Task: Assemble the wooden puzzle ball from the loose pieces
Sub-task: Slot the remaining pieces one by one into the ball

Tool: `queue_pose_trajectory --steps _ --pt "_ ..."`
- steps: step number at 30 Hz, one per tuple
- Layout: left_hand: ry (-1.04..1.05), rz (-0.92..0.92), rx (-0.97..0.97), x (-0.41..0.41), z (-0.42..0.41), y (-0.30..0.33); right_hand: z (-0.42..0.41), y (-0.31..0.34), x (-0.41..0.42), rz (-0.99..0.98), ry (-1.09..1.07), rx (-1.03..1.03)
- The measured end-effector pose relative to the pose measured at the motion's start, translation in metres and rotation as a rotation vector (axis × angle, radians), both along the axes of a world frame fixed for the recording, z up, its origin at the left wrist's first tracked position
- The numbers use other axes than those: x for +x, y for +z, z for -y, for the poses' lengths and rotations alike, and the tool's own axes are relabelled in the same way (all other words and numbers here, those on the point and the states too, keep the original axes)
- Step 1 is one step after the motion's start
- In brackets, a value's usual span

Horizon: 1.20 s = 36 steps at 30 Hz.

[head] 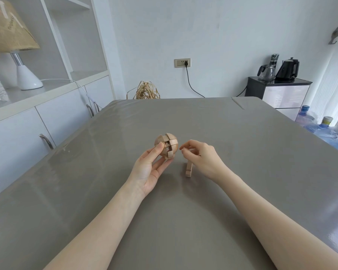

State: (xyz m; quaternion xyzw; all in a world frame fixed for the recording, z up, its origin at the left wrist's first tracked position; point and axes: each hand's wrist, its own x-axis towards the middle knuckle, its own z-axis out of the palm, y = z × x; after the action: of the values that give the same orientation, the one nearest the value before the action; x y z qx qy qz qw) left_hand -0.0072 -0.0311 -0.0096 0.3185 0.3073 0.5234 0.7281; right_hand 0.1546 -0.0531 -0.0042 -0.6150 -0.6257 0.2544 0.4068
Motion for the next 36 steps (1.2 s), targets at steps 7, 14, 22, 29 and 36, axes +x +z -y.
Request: queue_pose_trajectory --steps 7,14,22,29,36 --pt "0.015 -0.02 -0.02 0.0 0.001 0.001 -0.006 -0.002 -0.001 -0.265 -0.068 0.09" --pt "0.064 -0.009 -0.058 -0.001 -0.003 0.0 -0.002 0.005 -0.002 -0.373 -0.059 0.226" --pt "0.095 -0.033 -0.091 -0.003 -0.006 -0.004 0.002 0.015 -0.004 -0.481 0.13 0.24" --pt "0.085 -0.079 -0.071 -0.002 -0.006 -0.005 0.002 0.015 -0.008 -0.399 0.189 0.261" --pt "0.103 -0.084 -0.072 -0.004 -0.008 -0.007 0.004 0.014 -0.013 -0.157 0.157 0.371"
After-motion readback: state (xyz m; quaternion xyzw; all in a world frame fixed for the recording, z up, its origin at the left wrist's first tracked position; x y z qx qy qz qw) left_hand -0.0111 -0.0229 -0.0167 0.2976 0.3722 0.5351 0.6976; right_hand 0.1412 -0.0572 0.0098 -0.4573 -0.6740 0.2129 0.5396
